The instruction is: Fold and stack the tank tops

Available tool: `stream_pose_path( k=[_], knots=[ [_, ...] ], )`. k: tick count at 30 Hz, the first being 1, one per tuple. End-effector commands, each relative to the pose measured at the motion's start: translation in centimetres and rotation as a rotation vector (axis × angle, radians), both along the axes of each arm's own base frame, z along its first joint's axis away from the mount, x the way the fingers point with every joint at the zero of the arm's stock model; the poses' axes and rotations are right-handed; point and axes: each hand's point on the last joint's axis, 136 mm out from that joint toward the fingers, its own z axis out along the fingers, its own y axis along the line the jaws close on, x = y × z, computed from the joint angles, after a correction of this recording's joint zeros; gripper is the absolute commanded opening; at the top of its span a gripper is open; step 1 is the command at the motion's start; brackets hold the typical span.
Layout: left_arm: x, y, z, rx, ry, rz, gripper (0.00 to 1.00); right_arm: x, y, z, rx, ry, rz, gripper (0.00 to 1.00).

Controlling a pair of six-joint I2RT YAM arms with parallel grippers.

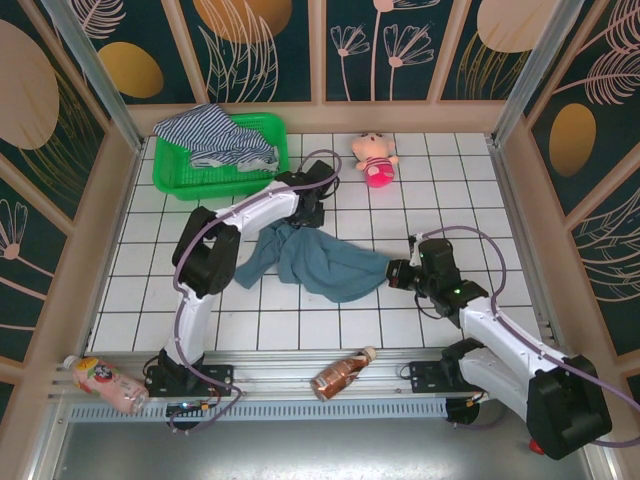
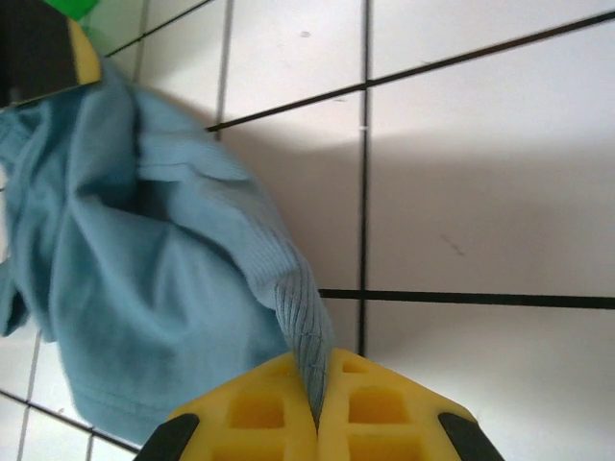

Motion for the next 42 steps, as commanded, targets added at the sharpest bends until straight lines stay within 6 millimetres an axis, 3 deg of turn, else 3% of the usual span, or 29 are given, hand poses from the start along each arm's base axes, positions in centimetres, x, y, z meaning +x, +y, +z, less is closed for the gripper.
stream_pose_path(
  k=[1,4,8,12,17,22,25,33,42],
  knots=[
    [0.4,-0.3,4.1,-0.032,-0.05,-0.021,0.54,-0.3,-1.7,-2.1,-0.026,0.074,-0.077,0.0],
    [-1.5,0.6,6.6,-0.069,-0.045,-0.013,0.65,-0.3,-2.0,-3.0,-0.021,0.096,-0.086,0.0],
    [-6.5,1.9,8.7,-0.208,-0.003,0.045,0.66,-0.1,-1.9,-3.5,-0.012,0.101,-0.087,0.0],
    [-12.4,2.6,7.6,-0.286,0.062,0.096,0.63,0.0,-1.9,-3.7,-0.006,0.103,-0.082,0.0],
    [-17.7,1.7,3.0,-0.347,0.156,0.116,0.56,0.2,-1.8,-3.6,-0.003,0.101,-0.075,0.0],
    [-18.8,2.9,-0.7,-0.337,0.161,0.137,0.49,0.1,-1.8,-3.4,-0.008,0.096,-0.063,0.0],
    [-18.5,3.4,-2.0,-0.293,0.144,0.123,0.48,0.1,-1.9,-3.1,-0.007,0.09,-0.066,0.0],
    [-15.7,3.6,-2.0,-0.299,0.05,0.13,0.42,-0.3,-2.0,-2.9,0.002,0.088,-0.074,0.0],
    [-16.2,4.6,-3.2,-0.233,0.079,0.121,0.28,-0.1,-1.8,-2.7,0.008,0.084,-0.071,0.0]
  ],
)
